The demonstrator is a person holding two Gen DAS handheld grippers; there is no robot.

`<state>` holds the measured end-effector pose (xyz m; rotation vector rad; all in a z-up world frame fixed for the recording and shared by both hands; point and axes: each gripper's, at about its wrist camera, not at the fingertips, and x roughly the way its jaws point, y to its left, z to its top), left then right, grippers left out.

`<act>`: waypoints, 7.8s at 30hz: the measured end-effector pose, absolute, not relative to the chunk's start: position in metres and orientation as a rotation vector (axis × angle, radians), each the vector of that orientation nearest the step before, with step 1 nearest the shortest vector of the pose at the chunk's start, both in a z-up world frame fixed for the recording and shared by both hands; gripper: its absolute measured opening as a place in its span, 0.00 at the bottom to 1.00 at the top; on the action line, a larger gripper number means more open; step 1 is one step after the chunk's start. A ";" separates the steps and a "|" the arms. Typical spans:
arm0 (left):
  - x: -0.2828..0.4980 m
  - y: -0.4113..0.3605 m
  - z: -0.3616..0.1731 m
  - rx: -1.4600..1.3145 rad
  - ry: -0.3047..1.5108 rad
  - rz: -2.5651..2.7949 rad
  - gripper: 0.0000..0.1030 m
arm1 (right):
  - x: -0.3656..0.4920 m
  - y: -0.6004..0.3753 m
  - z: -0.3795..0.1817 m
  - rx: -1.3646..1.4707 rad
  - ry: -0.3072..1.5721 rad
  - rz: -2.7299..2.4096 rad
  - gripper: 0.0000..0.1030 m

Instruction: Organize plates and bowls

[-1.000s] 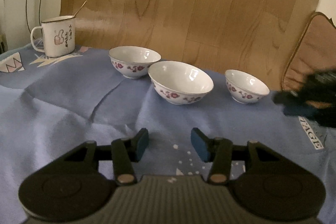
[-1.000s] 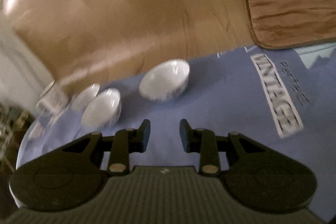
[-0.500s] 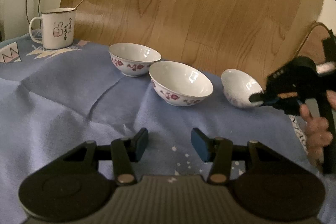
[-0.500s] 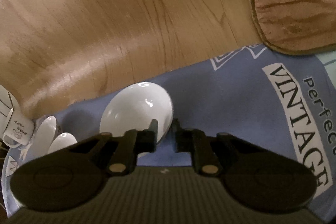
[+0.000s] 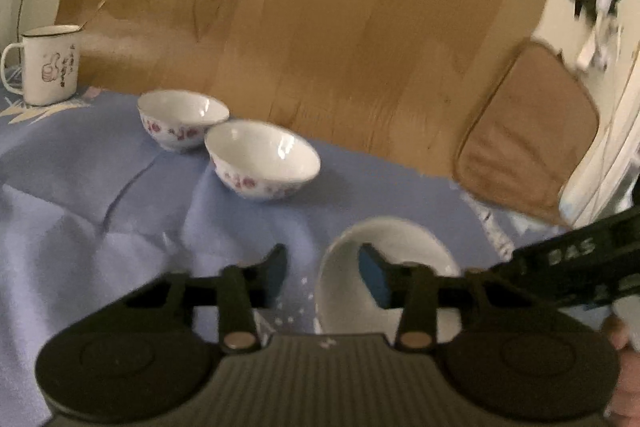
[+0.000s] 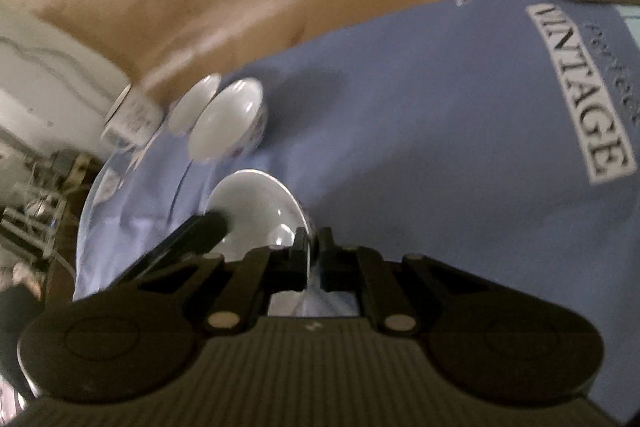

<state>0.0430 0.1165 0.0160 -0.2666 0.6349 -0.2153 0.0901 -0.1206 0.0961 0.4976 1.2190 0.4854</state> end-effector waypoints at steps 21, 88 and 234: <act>0.009 0.041 0.033 -0.233 0.676 -0.399 0.11 | 0.020 -0.168 0.112 0.269 0.886 0.297 0.12; 0.049 0.186 0.017 -0.235 0.654 0.124 0.37 | 0.061 -0.056 0.111 0.115 0.823 0.420 0.34; 0.014 0.147 0.026 -0.264 0.680 -0.088 0.10 | 0.050 -0.062 0.102 0.236 0.881 0.481 0.15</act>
